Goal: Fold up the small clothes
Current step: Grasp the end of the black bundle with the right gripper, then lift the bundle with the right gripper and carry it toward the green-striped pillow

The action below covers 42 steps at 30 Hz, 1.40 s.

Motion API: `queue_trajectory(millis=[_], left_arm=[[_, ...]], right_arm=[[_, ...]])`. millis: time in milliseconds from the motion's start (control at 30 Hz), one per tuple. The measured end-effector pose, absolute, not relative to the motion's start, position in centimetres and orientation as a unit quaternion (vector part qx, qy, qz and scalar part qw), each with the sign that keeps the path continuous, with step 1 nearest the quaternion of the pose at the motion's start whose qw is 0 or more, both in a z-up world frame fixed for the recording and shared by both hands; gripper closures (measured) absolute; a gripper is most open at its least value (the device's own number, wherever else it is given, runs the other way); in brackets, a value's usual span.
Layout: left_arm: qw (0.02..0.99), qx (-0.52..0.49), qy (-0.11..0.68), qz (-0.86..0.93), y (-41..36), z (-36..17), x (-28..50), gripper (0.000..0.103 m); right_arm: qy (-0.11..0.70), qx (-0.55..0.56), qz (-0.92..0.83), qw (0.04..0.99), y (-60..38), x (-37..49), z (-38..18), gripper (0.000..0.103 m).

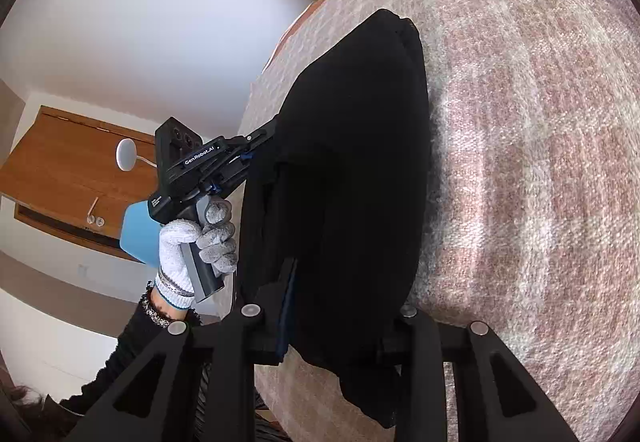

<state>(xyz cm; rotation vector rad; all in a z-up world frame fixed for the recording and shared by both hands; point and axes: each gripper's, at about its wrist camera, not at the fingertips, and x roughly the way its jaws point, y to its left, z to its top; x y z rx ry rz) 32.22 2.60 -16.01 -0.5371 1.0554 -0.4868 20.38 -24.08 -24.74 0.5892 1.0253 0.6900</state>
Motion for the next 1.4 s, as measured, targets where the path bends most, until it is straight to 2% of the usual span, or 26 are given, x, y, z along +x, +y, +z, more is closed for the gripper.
queue_trajectory(millis=[33, 100, 300, 400, 867, 1400], left_arm=[[0.808, -0.241, 0.488, -0.224, 2.4, -15.8, 32.0, 0.097], [0.819, -0.229, 0.479, -0.216, 2.1, -15.3, 31.7, 0.097], [0.85, -0.189, 0.446, -0.206, 1.2, -13.1, 30.5, 0.098], [0.86, -0.174, 0.431, -0.213, 0.6, -11.9, 29.9, 0.098], [0.87, -0.178, 0.389, -0.244, -1.5, -8.0, 28.3, 0.099], [0.87, -0.149, 0.354, -0.311, -12.1, -1.4, 28.5, 0.099]], right_arm=[[0.476, 0.266, 0.31, 0.779, -23.9, 20.3, -24.7, 0.087], [0.477, 0.255, 0.295, 0.788, -23.2, 20.1, -24.4, 0.092], [0.468, 0.17, 0.255, 0.829, -20.4, 19.3, -22.3, 0.098], [0.455, 0.124, 0.239, 0.849, -18.7, 18.9, -21.0, 0.098], [0.414, 0.064, 0.218, 0.881, -19.0, 17.0, -17.4, 0.099], [0.375, 0.006, 0.168, 0.912, -29.3, 13.7, -14.5, 0.099]])
